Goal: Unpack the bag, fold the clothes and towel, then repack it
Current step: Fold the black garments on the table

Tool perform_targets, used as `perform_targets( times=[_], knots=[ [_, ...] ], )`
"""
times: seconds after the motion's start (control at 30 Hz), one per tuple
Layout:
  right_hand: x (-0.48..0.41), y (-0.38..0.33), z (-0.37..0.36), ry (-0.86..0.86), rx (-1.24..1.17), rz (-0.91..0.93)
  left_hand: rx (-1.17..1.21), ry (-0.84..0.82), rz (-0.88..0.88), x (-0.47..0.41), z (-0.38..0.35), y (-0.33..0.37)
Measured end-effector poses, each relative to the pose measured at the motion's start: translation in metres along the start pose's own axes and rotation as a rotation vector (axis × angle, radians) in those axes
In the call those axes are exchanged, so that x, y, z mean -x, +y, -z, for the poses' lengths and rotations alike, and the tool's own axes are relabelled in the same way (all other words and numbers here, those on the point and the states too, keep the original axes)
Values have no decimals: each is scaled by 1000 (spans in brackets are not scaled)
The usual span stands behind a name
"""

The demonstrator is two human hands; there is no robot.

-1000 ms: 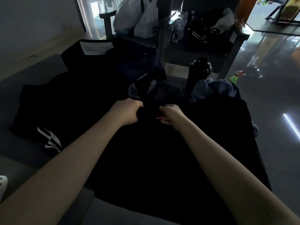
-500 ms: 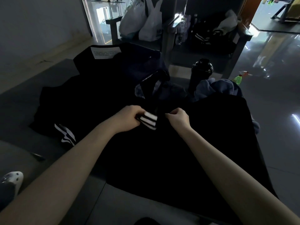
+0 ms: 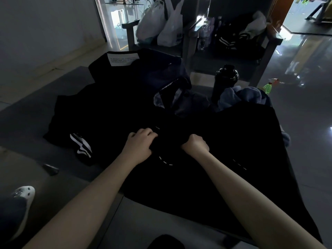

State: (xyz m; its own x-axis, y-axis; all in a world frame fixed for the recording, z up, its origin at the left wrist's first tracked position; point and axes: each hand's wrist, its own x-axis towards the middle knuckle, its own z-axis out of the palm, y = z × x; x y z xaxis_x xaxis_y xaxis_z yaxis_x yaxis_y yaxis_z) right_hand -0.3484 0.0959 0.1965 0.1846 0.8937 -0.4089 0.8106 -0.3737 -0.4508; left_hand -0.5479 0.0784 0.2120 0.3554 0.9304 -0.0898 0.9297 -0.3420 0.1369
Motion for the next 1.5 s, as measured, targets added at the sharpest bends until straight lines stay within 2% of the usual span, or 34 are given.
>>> perform_targets(
  times=[0.2,0.27,0.33,0.4,0.47,0.57,0.67,0.83,1.0,1.1,1.2,1.3,1.4,1.5],
  knots=[
    [4,6,-6,178,149,-25,620,166,298,-10,9,-4],
    [4,5,-8,189,167,15,683,278,354,-13,17,-3],
    [5,2,-11,178,163,53,636,323,366,-15,19,-9],
    [5,0,-12,170,110,96,583,256,331,-14,19,-15],
    [2,2,-12,161,-40,113,574,194,301,-11,18,-21],
    [-1,-1,-11,158,-274,58,600,133,265,-7,16,-27],
    [-4,-9,-14,243,-299,-6,593,90,234,-6,10,-31],
    [-9,-20,-17,296,-423,-83,532,120,235,-9,-2,-37],
    [-10,-12,-4,388,-694,46,496,205,201,-12,-3,-43],
    [-11,-3,14,421,-864,61,500,210,135,-13,0,-42],
    [-14,4,26,423,-902,-4,513,189,82,-10,6,-38],
    [-17,9,25,376,-882,-75,397,171,47,-8,10,-29],
    [-10,13,10,275,-700,-32,392,132,61,-4,6,-19],
    [2,12,-3,182,-556,89,412,138,74,-3,4,-14]
  ],
)
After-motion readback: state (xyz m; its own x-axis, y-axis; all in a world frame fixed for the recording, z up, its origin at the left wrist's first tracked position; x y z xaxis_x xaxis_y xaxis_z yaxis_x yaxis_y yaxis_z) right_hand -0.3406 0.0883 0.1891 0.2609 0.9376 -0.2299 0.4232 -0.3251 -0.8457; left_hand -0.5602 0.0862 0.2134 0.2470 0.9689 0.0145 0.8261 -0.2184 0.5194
